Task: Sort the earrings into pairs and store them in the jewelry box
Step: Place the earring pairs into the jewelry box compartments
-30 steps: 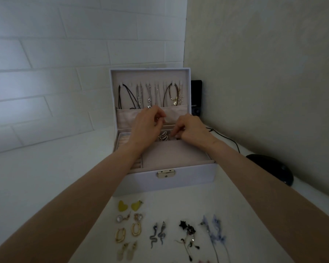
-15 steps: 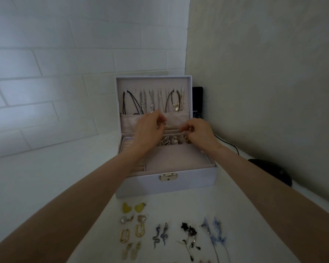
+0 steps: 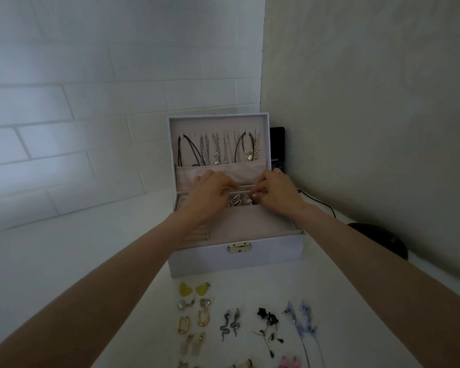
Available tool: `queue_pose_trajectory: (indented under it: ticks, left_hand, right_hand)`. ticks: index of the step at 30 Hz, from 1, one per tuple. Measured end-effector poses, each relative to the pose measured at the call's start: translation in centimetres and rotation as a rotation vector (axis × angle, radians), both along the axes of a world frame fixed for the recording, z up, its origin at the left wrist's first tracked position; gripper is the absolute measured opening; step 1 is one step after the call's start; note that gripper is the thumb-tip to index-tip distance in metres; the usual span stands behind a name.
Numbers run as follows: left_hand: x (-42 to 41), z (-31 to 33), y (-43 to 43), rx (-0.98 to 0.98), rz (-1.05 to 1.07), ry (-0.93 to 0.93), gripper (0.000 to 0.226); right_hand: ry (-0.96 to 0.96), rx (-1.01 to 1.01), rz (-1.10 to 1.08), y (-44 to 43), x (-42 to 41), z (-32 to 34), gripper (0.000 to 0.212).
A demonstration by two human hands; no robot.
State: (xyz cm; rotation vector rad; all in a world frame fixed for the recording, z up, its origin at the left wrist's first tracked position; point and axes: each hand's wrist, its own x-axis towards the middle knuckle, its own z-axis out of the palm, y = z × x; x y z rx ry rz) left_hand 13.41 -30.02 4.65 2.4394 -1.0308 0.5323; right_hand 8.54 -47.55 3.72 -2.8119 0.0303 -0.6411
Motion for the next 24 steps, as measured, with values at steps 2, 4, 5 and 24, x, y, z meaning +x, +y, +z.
queue_pose_trajectory:
  ticks: [2,4,5,24]
  left_hand:
    - [-0.4,-0.1,-0.8,0.206,-0.023,-0.059,0.036]
    - [-0.4,-0.5,-1.4,0.325,-0.023,-0.074,0.039]
    - [-0.4,-0.7,-1.5,0.357,-0.015,-0.066,0.040]
    - [-2.4,-0.6,7.4,0.048,0.409,0.021,0.034]
  right_hand:
    - [0.003,-0.006,-0.007,0.1,-0.1,0.0,0.023]
    - [0.004,-0.007,-0.016,0.0,-0.2,0.0,0.024]
    - [0.004,-0.003,-0.019,0.0,-0.2,0.0,0.024]
    - [0.007,0.258,-0.161,-1.8,-5.5,-1.5,0.037]
